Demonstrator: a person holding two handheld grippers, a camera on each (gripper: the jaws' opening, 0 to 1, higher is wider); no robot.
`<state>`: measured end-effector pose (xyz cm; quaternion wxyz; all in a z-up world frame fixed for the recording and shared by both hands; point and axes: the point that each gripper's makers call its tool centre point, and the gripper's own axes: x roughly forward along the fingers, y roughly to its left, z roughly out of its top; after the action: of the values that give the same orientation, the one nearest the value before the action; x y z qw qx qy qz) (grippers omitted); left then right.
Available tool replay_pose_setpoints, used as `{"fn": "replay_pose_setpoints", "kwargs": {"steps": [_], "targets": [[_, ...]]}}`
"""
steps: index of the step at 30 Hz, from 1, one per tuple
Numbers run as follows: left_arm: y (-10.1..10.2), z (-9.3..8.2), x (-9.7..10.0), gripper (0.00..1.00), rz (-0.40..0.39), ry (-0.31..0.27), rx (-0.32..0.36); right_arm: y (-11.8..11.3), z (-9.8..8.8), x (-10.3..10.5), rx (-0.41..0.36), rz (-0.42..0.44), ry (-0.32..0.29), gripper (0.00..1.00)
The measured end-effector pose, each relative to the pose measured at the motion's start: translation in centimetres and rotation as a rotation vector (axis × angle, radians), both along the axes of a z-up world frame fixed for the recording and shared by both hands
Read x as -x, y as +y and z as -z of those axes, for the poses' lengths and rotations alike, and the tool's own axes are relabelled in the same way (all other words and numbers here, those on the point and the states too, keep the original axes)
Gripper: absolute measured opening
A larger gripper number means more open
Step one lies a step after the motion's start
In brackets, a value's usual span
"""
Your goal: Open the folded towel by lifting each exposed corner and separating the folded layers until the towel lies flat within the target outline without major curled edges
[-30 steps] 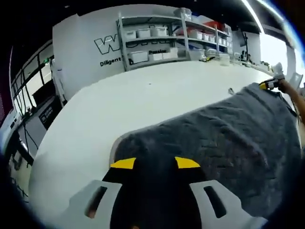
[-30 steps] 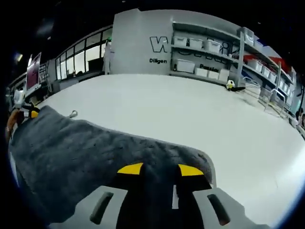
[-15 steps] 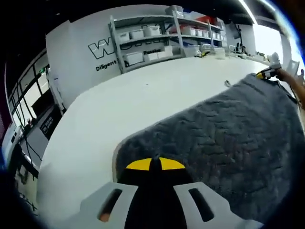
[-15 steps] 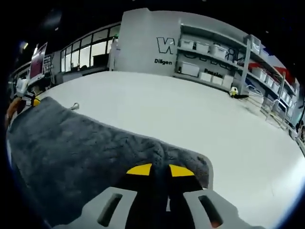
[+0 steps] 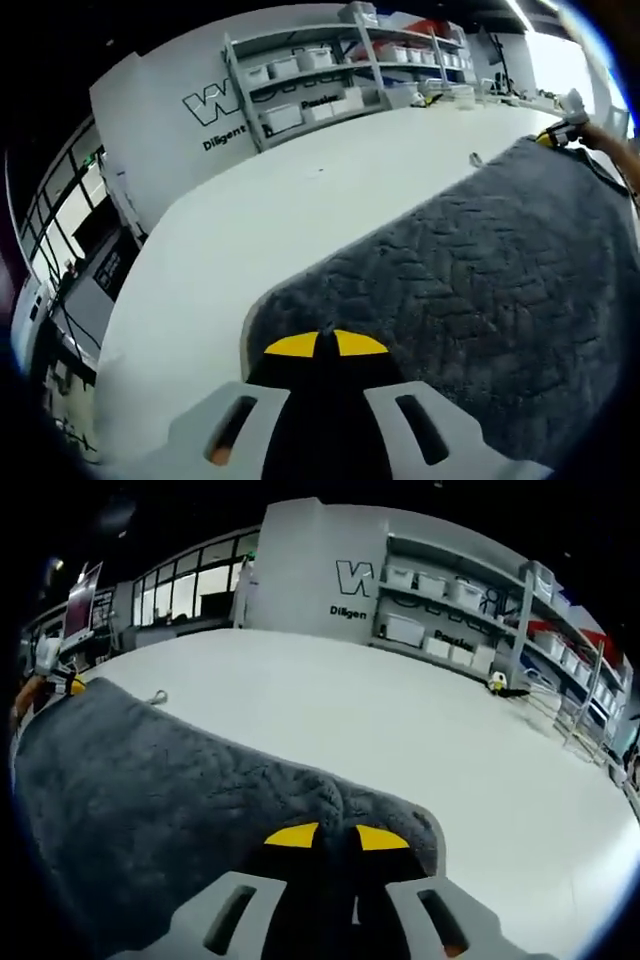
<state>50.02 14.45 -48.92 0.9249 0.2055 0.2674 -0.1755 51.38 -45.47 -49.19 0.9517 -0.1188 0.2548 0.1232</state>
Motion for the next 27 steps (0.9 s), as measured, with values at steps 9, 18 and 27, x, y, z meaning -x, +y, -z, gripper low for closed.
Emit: {"fn": "replay_pose_setpoints", "kwargs": {"steps": [9,18,27], "targets": [[1.0,0.0,-0.7,0.03,-0.022,-0.023,-0.023,0.8,0.0,-1.8,-0.008,-0.008,-0.014,0.09],[1.9,0.0,-1.3,0.03,-0.04,-0.042,-0.055,1.6,0.0,-2.9,0.023,0.009,-0.026,0.1],[2.6,0.0,-2.3,0.03,-0.066,-0.056,-0.088,2.0,0.0,-3.9,0.017,0.05,-0.036,0.11]]}}
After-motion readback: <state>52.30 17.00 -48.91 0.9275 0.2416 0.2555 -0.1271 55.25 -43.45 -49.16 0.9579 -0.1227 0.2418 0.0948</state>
